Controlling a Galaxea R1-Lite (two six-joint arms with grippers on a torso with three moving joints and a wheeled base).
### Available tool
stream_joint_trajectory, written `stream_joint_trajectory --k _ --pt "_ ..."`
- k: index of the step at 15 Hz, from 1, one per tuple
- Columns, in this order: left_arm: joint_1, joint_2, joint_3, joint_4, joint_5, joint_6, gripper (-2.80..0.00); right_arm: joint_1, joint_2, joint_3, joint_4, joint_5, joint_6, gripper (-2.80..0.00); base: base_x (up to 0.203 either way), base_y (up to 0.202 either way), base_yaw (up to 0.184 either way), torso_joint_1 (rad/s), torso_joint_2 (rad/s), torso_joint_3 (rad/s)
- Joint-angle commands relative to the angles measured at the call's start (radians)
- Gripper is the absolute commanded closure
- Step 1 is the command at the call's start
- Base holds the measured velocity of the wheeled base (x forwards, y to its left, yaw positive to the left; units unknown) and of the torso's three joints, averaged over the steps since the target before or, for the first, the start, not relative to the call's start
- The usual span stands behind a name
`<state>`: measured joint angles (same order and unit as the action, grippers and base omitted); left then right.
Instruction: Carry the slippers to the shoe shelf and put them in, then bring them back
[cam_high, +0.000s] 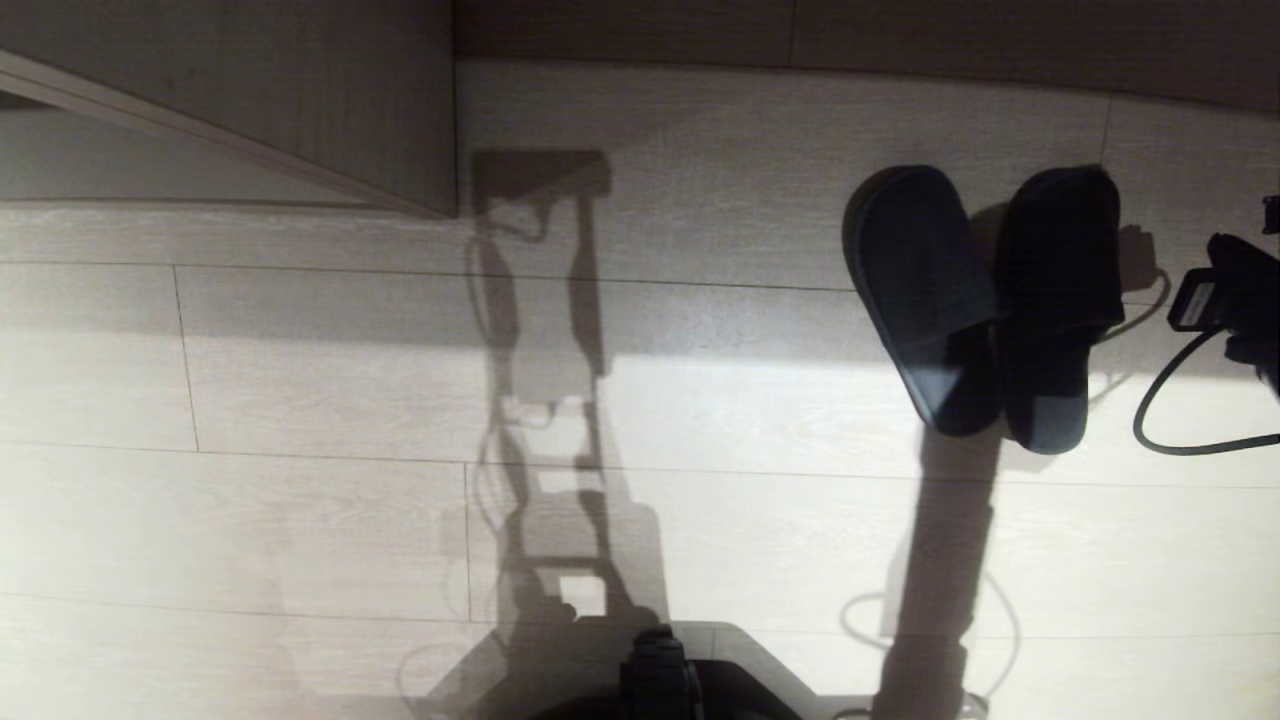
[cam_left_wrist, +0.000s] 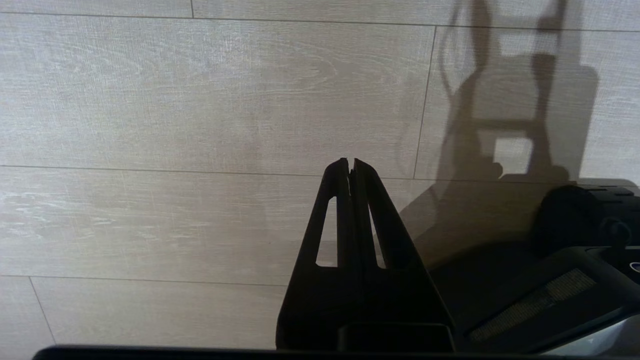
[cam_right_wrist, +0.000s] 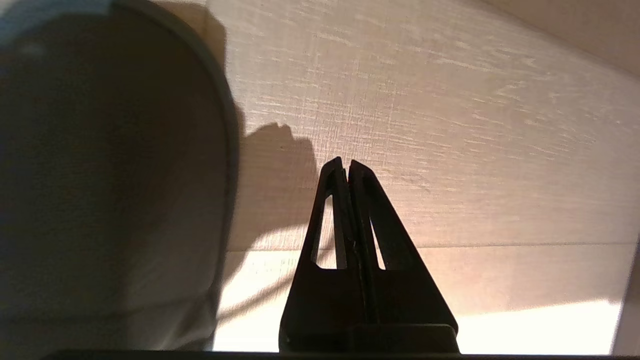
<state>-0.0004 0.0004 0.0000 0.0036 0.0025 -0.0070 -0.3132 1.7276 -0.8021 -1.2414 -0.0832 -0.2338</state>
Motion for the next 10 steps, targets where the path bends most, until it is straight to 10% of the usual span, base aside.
stream_joint_trajectory --k 1,10 --pt "-0.001 0.000 0.000 0.001 0.001 -0.001 0.00 -0.001 0.102 -0.016 -0.032 -0.001 -0.002 0.00 0.000 0.000 0.000 0.000 0.00 0.000" --pt "0.000 0.000 0.000 0.001 0.001 -0.001 0.00 0.119 -0.036 0.007 -0.058 0.066 0.062 0.00 0.000 0.000 0.000 0.000 0.00 0.000"
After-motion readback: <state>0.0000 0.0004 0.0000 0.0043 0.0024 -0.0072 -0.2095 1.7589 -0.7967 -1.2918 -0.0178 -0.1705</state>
